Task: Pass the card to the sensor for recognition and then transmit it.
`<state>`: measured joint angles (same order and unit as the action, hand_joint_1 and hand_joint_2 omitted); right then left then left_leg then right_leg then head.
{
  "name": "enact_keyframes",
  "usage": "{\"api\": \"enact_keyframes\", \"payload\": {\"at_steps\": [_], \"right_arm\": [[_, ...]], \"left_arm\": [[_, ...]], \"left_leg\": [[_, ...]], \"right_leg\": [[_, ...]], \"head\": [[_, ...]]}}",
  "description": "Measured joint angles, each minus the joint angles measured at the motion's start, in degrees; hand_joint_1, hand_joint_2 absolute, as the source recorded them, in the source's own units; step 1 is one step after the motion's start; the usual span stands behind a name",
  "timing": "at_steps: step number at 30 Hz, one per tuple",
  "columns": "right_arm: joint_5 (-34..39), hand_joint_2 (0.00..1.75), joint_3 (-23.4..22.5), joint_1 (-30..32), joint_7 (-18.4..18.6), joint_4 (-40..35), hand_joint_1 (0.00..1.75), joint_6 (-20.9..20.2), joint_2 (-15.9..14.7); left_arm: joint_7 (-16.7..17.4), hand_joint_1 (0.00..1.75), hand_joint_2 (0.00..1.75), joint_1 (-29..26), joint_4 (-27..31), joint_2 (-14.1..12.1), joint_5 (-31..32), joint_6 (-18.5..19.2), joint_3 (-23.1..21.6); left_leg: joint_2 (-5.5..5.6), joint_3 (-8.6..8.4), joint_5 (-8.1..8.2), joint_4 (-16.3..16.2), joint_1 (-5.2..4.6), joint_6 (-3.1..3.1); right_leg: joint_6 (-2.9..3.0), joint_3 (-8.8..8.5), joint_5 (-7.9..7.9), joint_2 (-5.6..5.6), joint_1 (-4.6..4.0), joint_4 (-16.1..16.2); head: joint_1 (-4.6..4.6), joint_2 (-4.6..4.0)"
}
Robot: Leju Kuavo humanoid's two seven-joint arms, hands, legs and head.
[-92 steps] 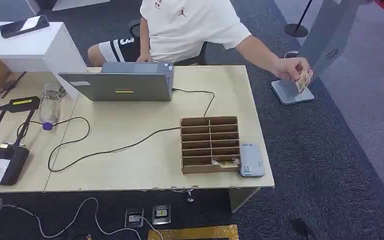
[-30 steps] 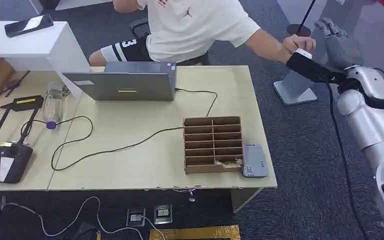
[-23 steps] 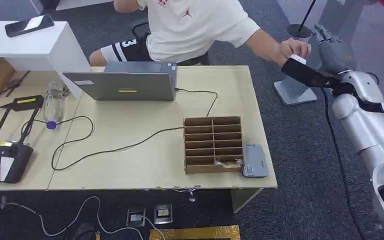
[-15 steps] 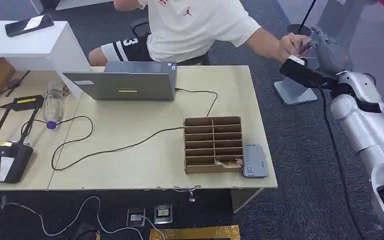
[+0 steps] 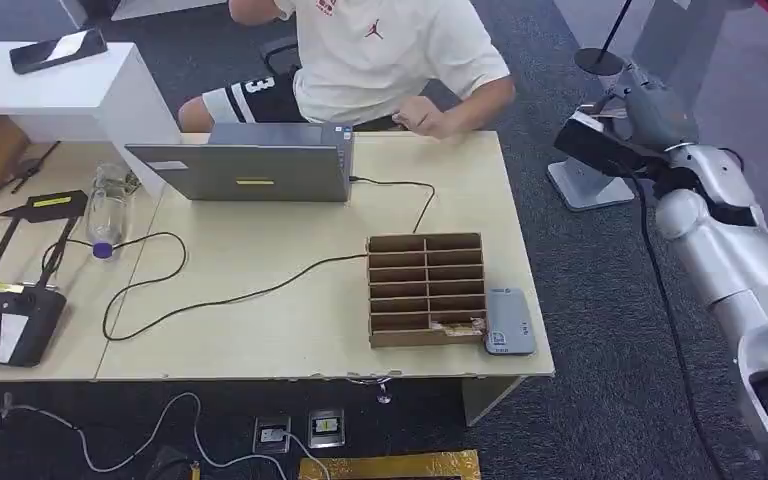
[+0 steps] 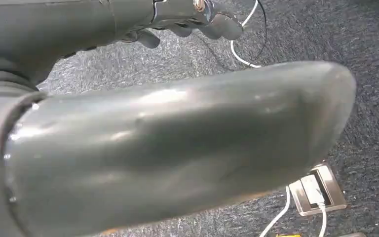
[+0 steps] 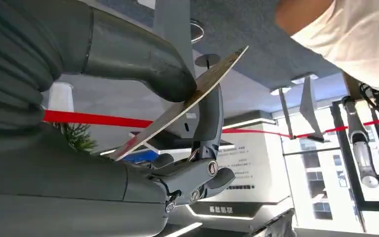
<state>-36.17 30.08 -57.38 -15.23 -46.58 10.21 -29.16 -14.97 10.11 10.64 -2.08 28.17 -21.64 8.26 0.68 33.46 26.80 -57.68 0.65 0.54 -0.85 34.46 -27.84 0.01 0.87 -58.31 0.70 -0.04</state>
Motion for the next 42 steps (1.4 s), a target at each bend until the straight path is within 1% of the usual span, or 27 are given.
{"api": "enact_keyframes", "payload": {"at_steps": [6,8,10,13,15,16,18,22,27,31,35,42], "right_arm": [[0.0,1.75,0.2,0.0,0.0,0.0,1.75,0.0,0.1],[0.0,1.75,0.4,0.0,0.0,0.0,1.75,-0.9,0.2],[0.0,1.75,0.6,0.3,-0.4,0.0,1.75,-3.3,0.2],[1.2,1.75,0.9,2.2,0.1,-0.9,1.75,-9.2,-0.1],[2.6,1.75,1.5,4.5,1.5,-2.7,1.75,-11.9,-0.9],[3.4,1.75,1.6,5.9,2.9,-3.8,1.75,-13.2,-1.3],[4.5,1.75,1.7,9.3,4.5,-6.7,1.75,-14.4,-2.4],[5.9,1.75,1.7,14.8,6.4,-11.6,1.75,-15.6,-4.1],[6.2,1.75,1.7,19.2,8.3,-16.8,1.75,-17.4,-5.6],[6.2,1.75,1.6,22.7,9.7,-20.6,1.75,-17.9,-6.2],[5.9,1.75,1.6,24.7,9.8,-23.0,1.75,-18.6,-6.7],[5.1,1.75,1.6,26.2,9.6,-25.5,1.75,-20.1,-6.8]], "left_arm": [[0.0,0.0,0.0,0.0,0.0,0.0,0.0,0.5,0.0],[0.0,0.0,0.0,0.0,0.0,0.0,-0.1,0.5,0.0],[0.0,0.0,0.0,0.0,0.0,0.0,-0.6,0.5,0.0],[0.0,0.0,0.0,0.0,0.0,-0.1,-1.5,0.4,0.0],[0.0,0.0,0.0,-0.2,0.0,-0.2,-1.9,0.4,0.0],[0.0,0.0,0.0,-0.2,0.0,-0.3,-2.1,0.4,0.0],[0.0,0.0,0.0,-0.4,0.0,-0.4,-2.5,0.4,0.0],[0.0,0.0,0.0,-0.5,0.0,-0.7,-3.0,0.2,0.0],[0.1,0.0,0.0,-0.5,0.0,-0.9,-3.0,0.2,-0.2],[0.1,0.0,0.0,-0.5,0.0,-1.1,-3.4,0.2,-0.5],[0.1,0.0,0.0,-0.5,0.0,-1.1,-3.7,0.1,-1.0],[0.1,0.0,0.0,-0.8,0.0,-1.0,-4.3,-0.2,-1.0]], "left_leg": [[0.0,0.0,0.0,0.0,0.0,0.0],[0.0,0.0,0.0,0.0,0.0,0.0],[0.0,-0.01,0.0,0.0,0.0,0.0],[0.0,-0.03,0.0,0.0,0.01,0.0],[0.01,-0.03,0.0,0.0,0.01,0.0],[0.0,-0.03,0.0,0.0,0.01,0.0],[0.01,-0.02,0.01,0.0,0.0,0.0],[-0.02,-0.02,0.07,0.0,0.01,0.02],[-0.02,-0.04,0.07,0.0,0.02,0.02],[-0.02,-0.04,0.07,0.0,0.02,0.03],[-0.03,-0.03,0.07,0.0,0.02,0.02],[-0.03,-0.03,0.07,0.0,0.02,0.03]], "right_leg": [[0.0,0.0,0.0,0.0,0.0,0.0],[0.0,0.0,0.0,0.01,0.0,0.0],[0.0,0.0,0.0,0.01,0.0,0.0],[0.0,-0.01,-0.01,-0.02,-0.01,0.0],[0.0,-0.01,-0.01,-0.02,-0.01,0.0],[0.0,-0.01,-0.01,-0.02,-0.01,0.0],[0.0,-0.01,-0.02,-0.02,-0.01,0.0],[0.0,-0.01,-0.02,0.0,-0.01,0.0],[0.01,0.0,-0.03,0.02,-0.01,0.0],[0.01,0.0,-0.03,0.03,-0.01,0.0],[0.01,0.0,-0.03,0.03,-0.01,0.0],[0.01,-0.01,-0.03,0.04,-0.01,0.0]], "head": [[0.0,0.0],[0.0,0.0],[0.02,0.0],[0.02,0.0],[0.0,0.0],[0.0,0.0],[0.0,0.0],[0.0,0.0],[0.0,0.0],[0.0,0.0],[0.0,0.0],[0.0,0.0]]}}
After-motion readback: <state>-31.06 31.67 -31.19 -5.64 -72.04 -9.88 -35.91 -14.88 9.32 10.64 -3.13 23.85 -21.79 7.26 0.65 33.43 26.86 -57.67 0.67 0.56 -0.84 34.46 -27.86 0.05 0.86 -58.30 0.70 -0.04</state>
